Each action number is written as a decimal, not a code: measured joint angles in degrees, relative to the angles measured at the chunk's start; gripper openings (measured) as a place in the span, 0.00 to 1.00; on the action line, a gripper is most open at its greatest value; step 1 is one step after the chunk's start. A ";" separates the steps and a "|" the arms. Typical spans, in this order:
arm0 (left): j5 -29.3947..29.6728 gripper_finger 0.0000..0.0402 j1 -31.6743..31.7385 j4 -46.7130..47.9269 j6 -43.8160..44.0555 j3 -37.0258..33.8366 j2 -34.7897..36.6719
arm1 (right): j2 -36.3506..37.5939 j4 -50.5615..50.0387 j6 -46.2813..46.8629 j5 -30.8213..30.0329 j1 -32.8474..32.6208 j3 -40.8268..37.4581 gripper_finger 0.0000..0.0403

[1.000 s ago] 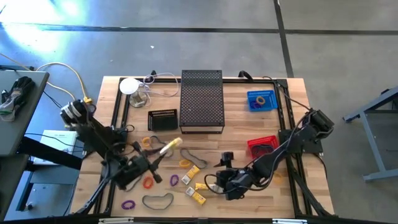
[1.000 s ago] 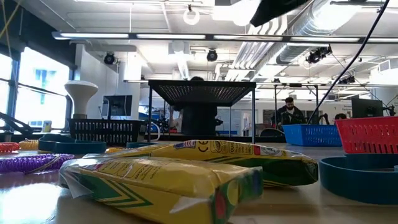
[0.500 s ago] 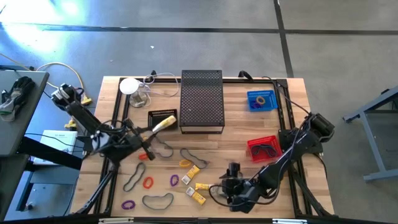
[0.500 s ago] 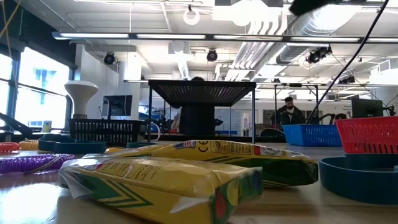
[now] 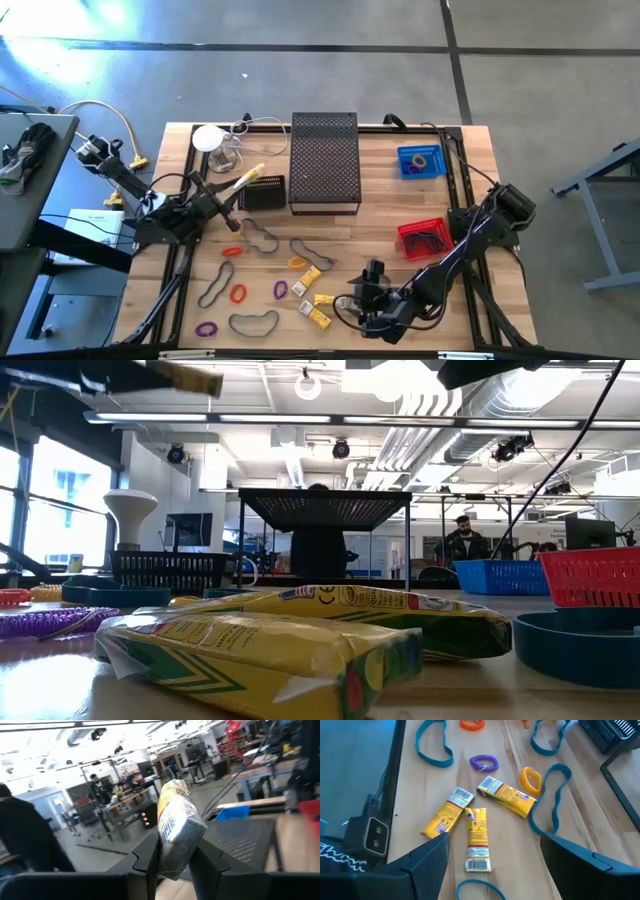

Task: Pick & Place Office Desk Supplies
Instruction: Put the yellow crayon box into the black bin

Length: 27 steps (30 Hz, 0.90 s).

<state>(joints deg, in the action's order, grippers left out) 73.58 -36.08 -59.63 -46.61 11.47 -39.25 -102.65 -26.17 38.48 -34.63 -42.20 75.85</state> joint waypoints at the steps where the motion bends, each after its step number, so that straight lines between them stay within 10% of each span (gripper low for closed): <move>1: -0.41 0.20 1.01 -0.03 0.59 -1.11 0.61 | 0.00 -0.03 0.46 0.02 -0.02 0.00 0.74; 27: -22.92 0.20 18.41 37.68 40.97 -8.81 1.64 | -1.84 5.30 6.36 -1.50 1.40 0.00 0.74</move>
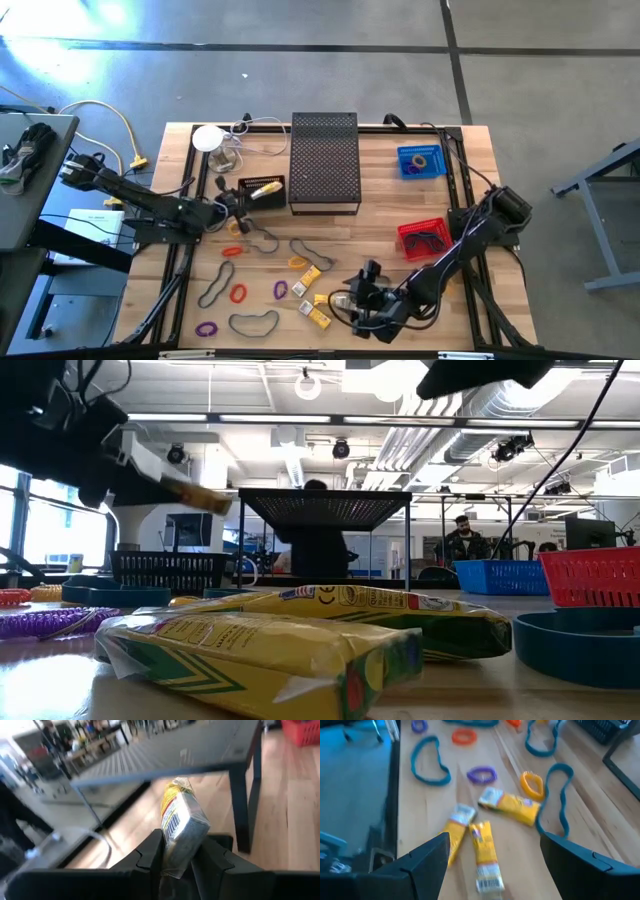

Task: Pick & Place Office Desk Supplies
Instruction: Put the yellow crayon box into the black bin

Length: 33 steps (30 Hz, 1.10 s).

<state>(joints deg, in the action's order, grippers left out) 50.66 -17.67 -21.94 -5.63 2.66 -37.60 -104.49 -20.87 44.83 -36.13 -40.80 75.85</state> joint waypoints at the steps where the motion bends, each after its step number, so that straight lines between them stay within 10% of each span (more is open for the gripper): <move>1: 0.01 0.20 -0.05 0.96 1.67 0.00 0.00 | 0.00 1.21 -0.47 -0.03 0.15 0.02 0.74; 33: -2.59 0.32 1.92 16.85 23.26 0.02 1.73 | 0.02 12.78 -12.10 0.79 8.14 0.02 0.74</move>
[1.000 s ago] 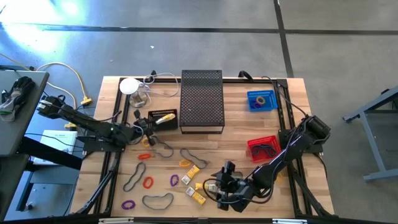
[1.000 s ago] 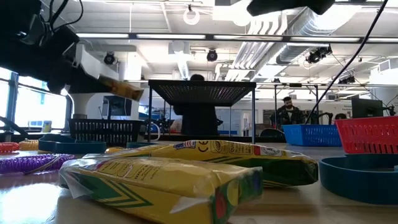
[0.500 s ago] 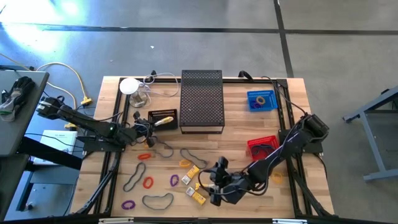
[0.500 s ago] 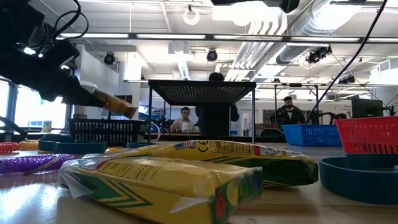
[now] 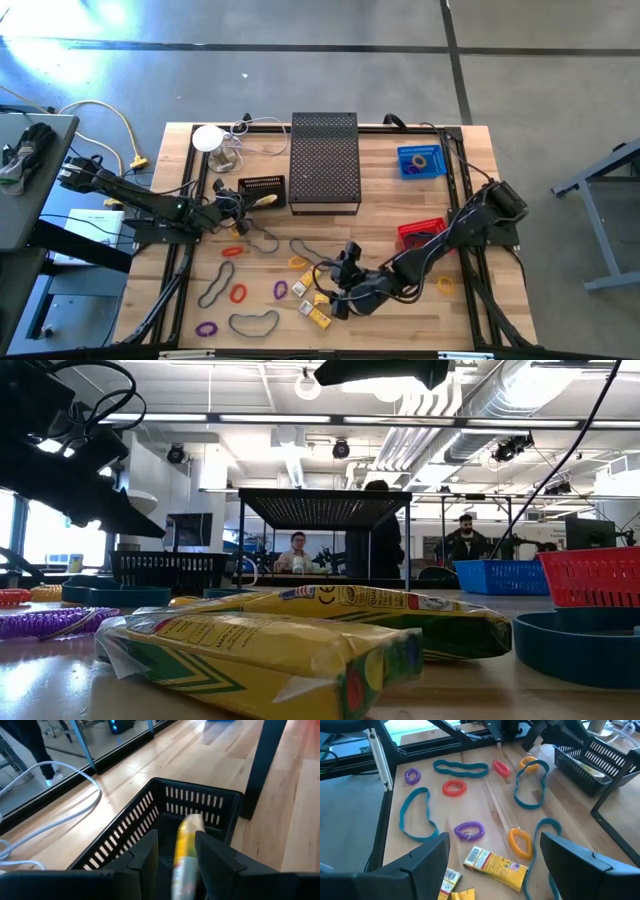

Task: Pick & Place Office Desk Supplies
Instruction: Put the yellow crayon box into the black bin, then put the orange spring keychain into the blue bin

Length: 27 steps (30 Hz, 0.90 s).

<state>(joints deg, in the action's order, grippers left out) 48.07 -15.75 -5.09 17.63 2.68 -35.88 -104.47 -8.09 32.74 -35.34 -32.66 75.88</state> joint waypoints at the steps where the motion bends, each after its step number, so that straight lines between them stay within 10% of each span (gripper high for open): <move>1: 0.07 0.32 0.00 0.03 0.02 0.00 0.00 | 0.00 0.00 -0.03 0.58 0.24 0.00 0.74; 9: -0.57 0.35 -1.68 -7.48 -4.00 0.84 0.17 | 0.00 0.00 -2.89 2.77 0.96 0.00 0.74; 18: -21.85 0.36 -10.21 -12.13 -3.57 1.29 -0.07 | 0.00 -0.05 -4.73 2.76 0.96 0.00 0.74; 27: -23.83 0.36 -17.04 -19.55 1.28 1.29 -7.14 | 0.00 0.17 -4.65 2.88 1.31 0.00 0.74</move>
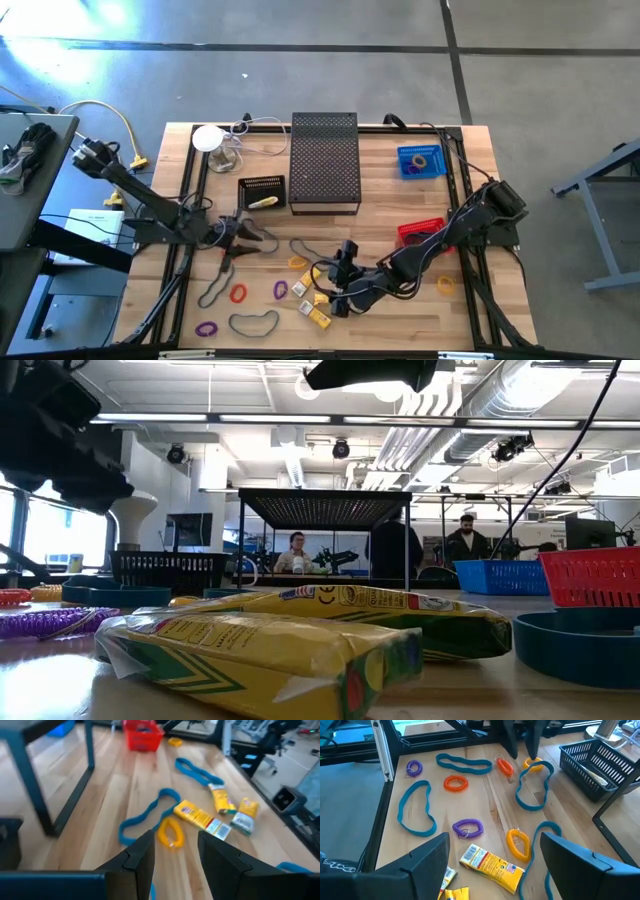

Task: Pick & Place Office Desk Supplies
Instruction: Put the orange spring keychain into the blue bin

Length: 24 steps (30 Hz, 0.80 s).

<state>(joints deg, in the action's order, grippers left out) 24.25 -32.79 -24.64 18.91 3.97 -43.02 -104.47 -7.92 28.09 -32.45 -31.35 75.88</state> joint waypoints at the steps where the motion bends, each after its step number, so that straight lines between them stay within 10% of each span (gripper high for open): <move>1: 0.05 0.36 -0.39 -1.90 -1.28 0.00 -1.14 | 0.00 0.00 0.03 0.03 -0.01 0.00 0.74; 24: -8.59 0.36 -5.84 -13.60 -6.34 0.00 -19.41 | 0.02 -0.12 2.28 2.60 -1.92 0.00 0.74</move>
<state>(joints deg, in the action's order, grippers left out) 15.66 -38.62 -38.24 12.57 3.97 -62.43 -104.44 -8.05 30.37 -29.86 -33.28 75.88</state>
